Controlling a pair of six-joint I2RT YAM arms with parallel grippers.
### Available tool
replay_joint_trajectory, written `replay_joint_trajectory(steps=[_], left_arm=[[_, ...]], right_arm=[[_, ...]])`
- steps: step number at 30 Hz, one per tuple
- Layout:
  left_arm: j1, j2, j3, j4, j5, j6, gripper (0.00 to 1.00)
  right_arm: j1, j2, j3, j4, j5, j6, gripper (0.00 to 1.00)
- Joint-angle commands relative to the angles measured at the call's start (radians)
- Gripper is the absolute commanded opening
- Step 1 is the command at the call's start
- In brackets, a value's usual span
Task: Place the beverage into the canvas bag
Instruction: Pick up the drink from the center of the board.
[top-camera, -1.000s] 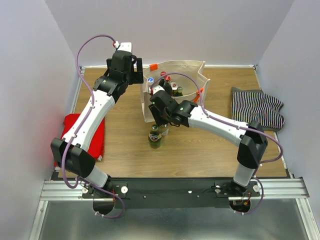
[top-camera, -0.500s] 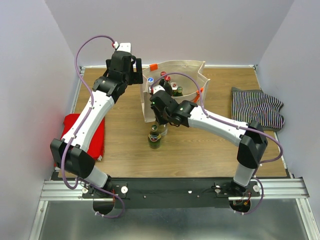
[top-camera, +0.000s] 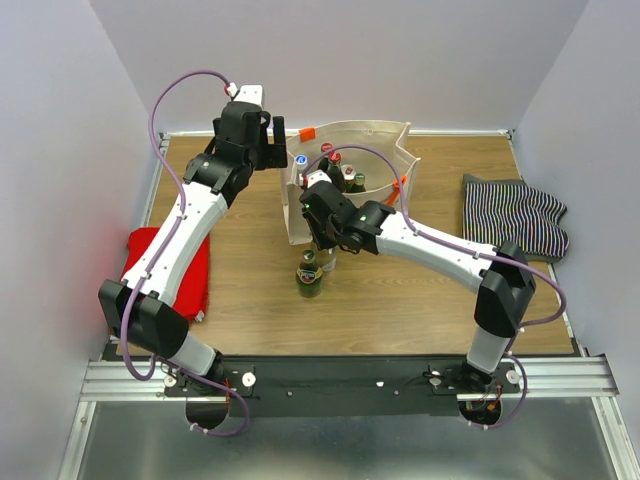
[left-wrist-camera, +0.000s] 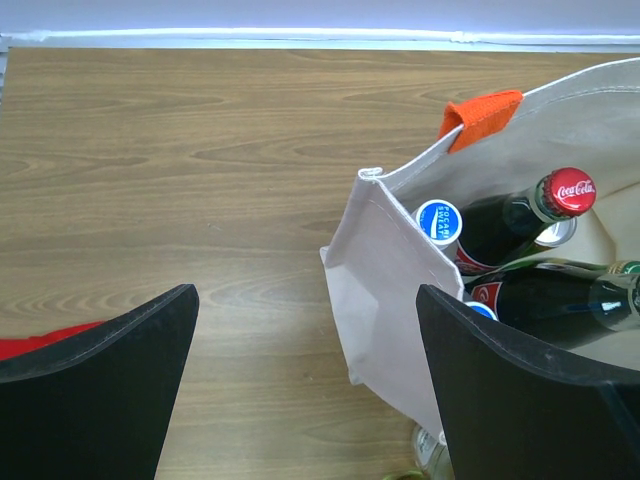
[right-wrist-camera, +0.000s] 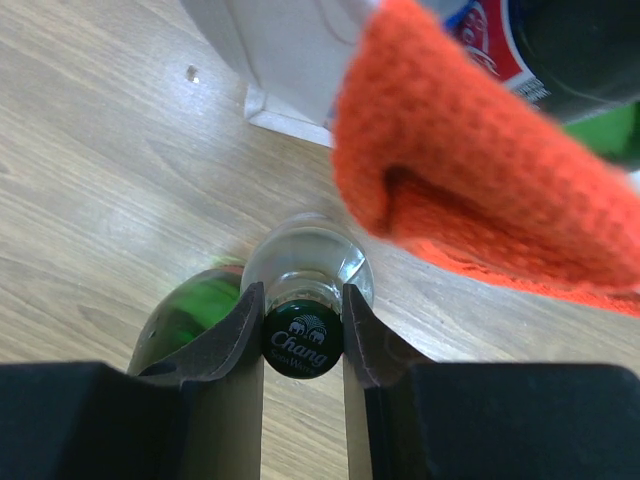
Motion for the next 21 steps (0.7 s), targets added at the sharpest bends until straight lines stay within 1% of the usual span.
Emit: replay_joint_trajectory(steps=[1,5,13,21], left_arm=[[0.006,-0.036,-0.009,0.025,0.039,-0.012,0.99],[0.007,-0.032,-0.009,0.03,0.047,-0.009,0.99],[0.007,-0.031,-0.01,0.036,0.06,-0.012,0.99],[0.007,-0.035,-0.017,0.038,0.07,-0.012,0.99]], right_arm=[[0.006,-0.071,0.055,-0.005,0.093,0.008,0.01],[0.005,-0.096,0.093,-0.023,0.128,-0.001,0.01],[0.005,-0.117,0.182,-0.078,0.1,-0.01,0.01],[0.005,-0.156,0.267,-0.137,0.136,-0.015,0.01]])
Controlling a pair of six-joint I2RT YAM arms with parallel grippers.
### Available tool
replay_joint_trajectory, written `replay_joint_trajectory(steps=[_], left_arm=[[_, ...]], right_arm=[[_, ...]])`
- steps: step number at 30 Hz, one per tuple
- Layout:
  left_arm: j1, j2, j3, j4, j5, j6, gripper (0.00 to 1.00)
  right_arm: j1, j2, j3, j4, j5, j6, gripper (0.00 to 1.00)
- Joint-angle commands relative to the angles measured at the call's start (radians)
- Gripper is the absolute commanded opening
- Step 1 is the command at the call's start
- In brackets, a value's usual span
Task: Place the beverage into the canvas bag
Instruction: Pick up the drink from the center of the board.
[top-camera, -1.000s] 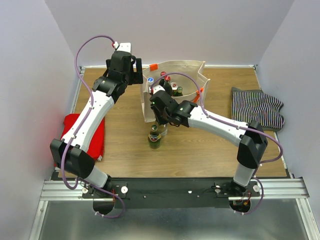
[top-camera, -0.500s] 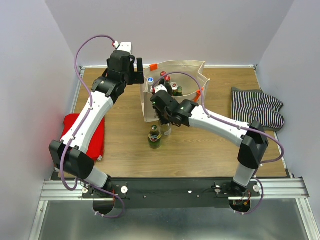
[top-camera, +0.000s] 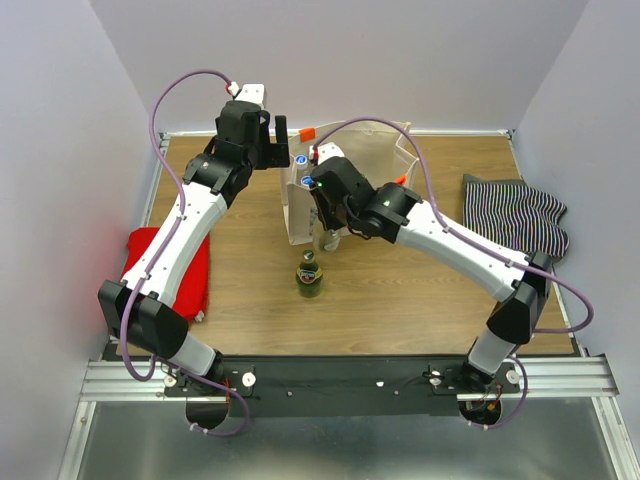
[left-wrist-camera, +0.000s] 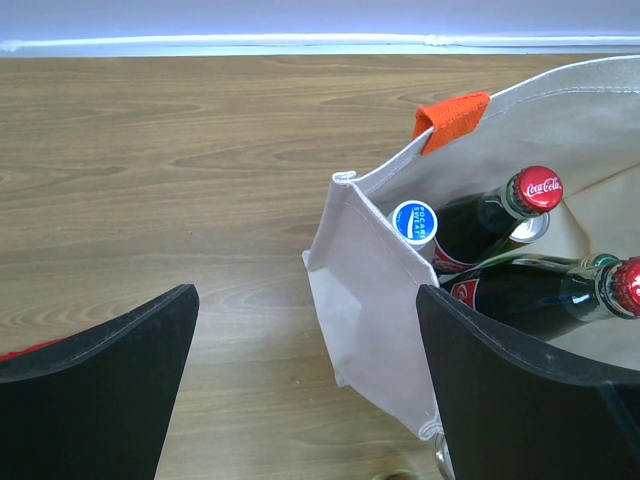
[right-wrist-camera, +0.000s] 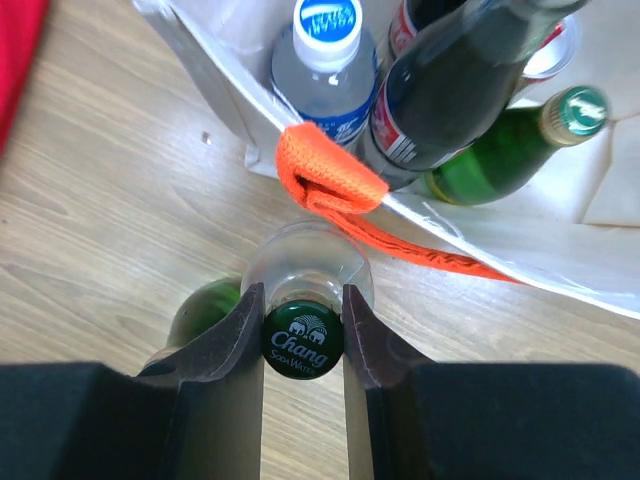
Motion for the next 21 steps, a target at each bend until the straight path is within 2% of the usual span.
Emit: replay_joint_trajectory(steps=[1,7,12,21], left_arm=[[0.007,-0.03,-0.016,0.021,0.024,-0.011,0.99],[0.007,-0.025,-0.011,0.021,0.035,-0.016,0.99],[0.006,-0.021,-0.007,0.021,0.041,-0.014,0.99],[0.007,-0.018,-0.004,0.018,0.041,-0.01,0.99]], right_arm=[[0.003,-0.089,0.091,0.005,0.077,-0.006,0.01],[-0.004,-0.132,0.134,-0.038,0.109,-0.008,0.01],[-0.004,-0.125,0.301,-0.107,0.127,0.0,0.01],[-0.006,-0.129,0.406,-0.136,0.205,-0.023,0.01]])
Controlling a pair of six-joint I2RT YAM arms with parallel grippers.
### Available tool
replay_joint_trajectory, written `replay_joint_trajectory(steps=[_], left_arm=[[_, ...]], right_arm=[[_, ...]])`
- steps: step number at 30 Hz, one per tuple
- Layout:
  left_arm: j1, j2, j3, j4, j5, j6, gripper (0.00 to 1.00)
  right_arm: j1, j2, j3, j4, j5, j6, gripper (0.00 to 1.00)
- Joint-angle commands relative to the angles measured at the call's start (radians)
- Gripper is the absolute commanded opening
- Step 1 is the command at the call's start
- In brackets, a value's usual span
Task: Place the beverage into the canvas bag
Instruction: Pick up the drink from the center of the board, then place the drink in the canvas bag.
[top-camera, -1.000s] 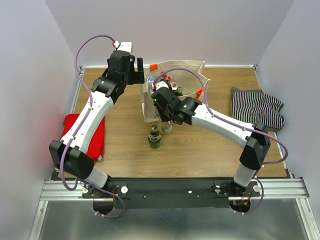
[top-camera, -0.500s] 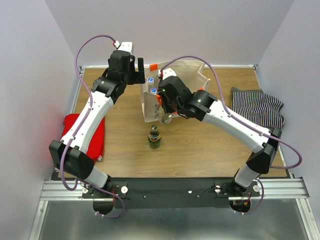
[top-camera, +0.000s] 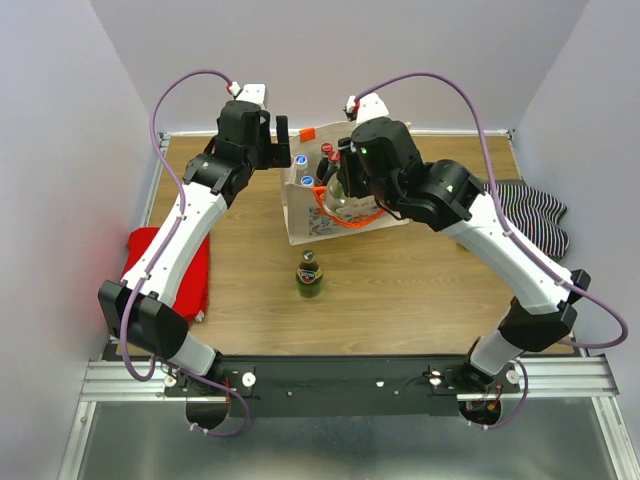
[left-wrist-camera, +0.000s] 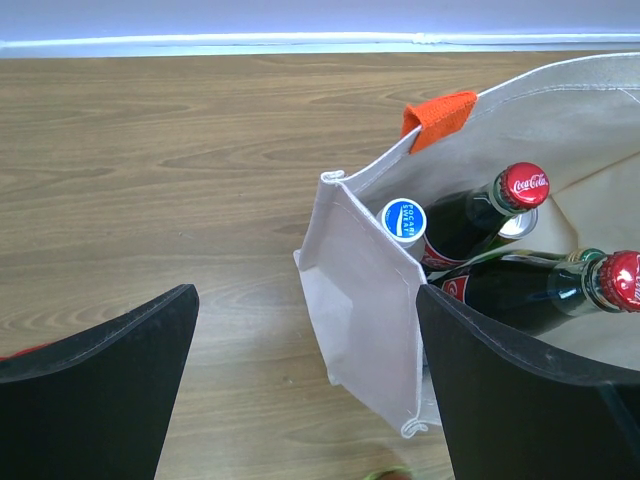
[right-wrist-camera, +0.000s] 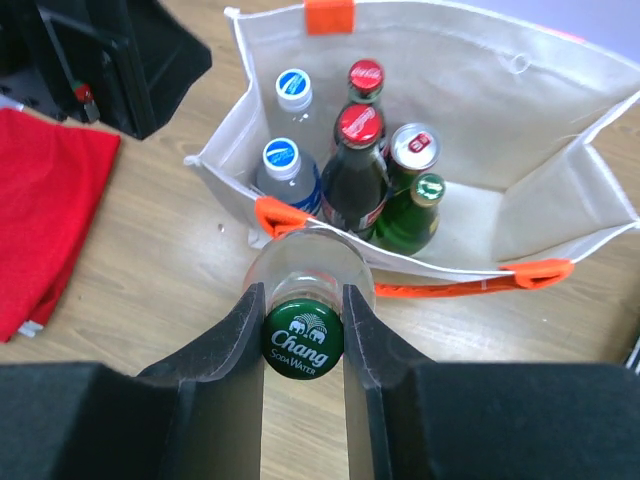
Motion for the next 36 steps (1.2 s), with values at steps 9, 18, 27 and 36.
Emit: replay_joint_trajectory(steps=[9,18,27,36], left_arm=[[0.007,-0.01,0.0,0.018,0.109,0.019,0.99],[0.007,0.022,-0.006,0.007,0.178,0.014,0.99],[0.007,0.085,0.003,0.01,0.231,0.003,0.78],[0.006,0.131,0.034,-0.014,0.244,0.014,0.56]], right_arm=[[-0.003,-0.086,0.13,0.08,0.262,-0.072,0.01],[-0.003,-0.097,0.146,0.172,0.419,-0.173,0.01],[-0.011,-0.005,0.239,0.229,0.508,-0.222,0.01],[-0.144,0.014,0.187,0.221,0.319,-0.137,0.01]])
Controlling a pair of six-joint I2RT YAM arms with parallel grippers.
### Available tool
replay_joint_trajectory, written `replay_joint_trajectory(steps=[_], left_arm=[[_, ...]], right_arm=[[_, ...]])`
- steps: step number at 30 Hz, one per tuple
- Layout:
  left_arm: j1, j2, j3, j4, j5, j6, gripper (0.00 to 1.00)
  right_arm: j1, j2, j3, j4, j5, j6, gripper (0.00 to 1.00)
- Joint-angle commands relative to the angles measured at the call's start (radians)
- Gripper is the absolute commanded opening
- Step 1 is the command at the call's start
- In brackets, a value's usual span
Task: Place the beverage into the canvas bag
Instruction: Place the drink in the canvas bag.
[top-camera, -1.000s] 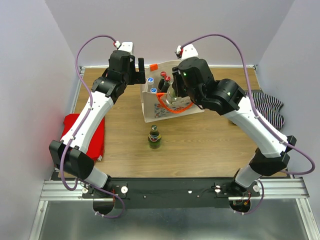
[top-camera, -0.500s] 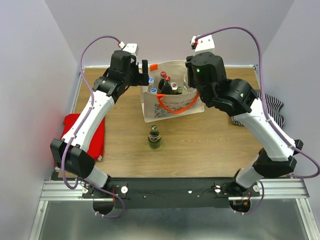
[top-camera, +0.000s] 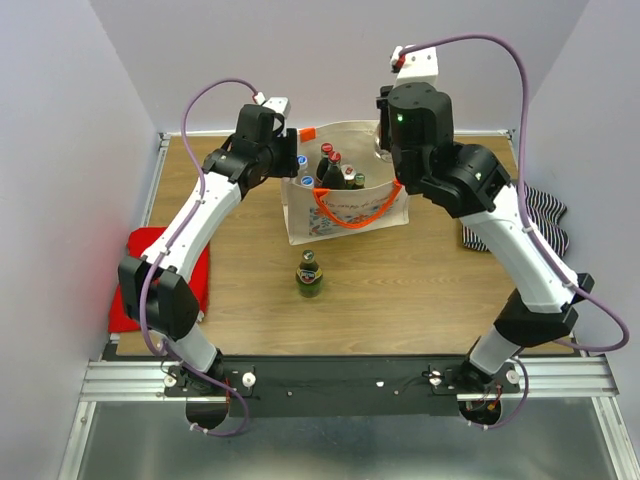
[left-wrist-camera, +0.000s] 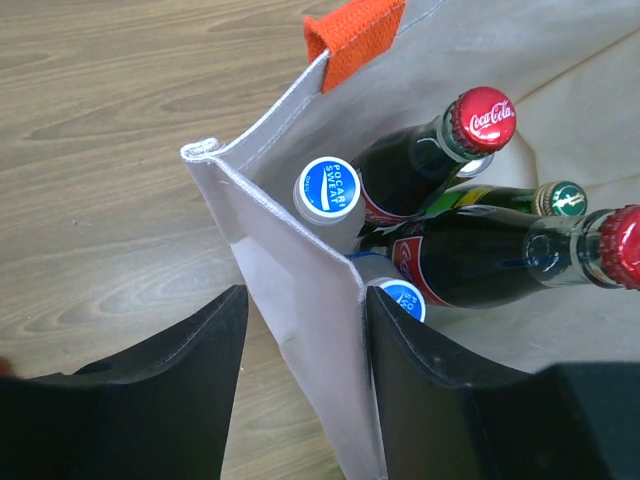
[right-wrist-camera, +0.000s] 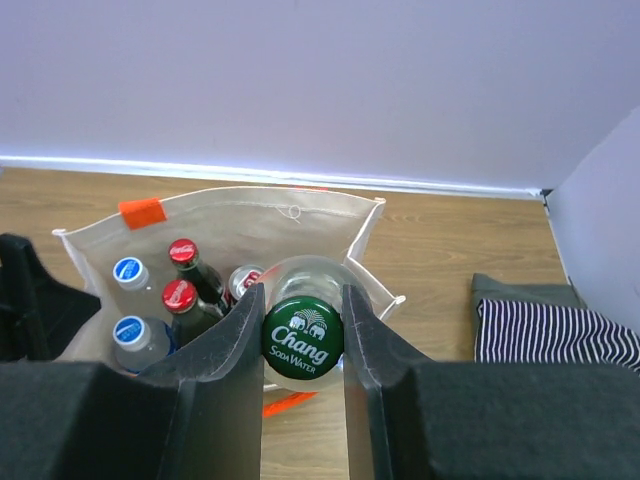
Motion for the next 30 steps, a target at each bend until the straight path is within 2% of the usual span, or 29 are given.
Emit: replay_joint_trajectory(steps=[1,7,8,12,20,30], left_arm=[[0.006,0.01,0.028,-0.012,0.027,0.011,0.54],[0.007,0.017,0.028,-0.016,0.016,0.017,0.42],[0.007,0.019,0.029,-0.016,0.013,0.02,0.36],[0.007,0.025,0.031,-0.025,0.007,0.023,0.22],[0.009,0.023,0.028,-0.032,0.005,0.025,0.13],[0.009,0.019,0.017,-0.024,0.021,0.017,0.13]], right_arm=[[-0.106,-0.015,-0.022,0.11,-0.108,0.073,0.01],[-0.199,-0.021,-0.122,0.165,-0.257,0.093,0.01],[-0.206,-0.017,-0.127,0.173,-0.269,0.092,0.01],[-0.232,0.021,-0.141,0.211,-0.324,0.081,0.01],[-0.273,0.089,-0.13,0.268,-0.351,0.066,0.01],[-0.345,0.13,-0.28,0.444,-0.329,0.014,0.01]])
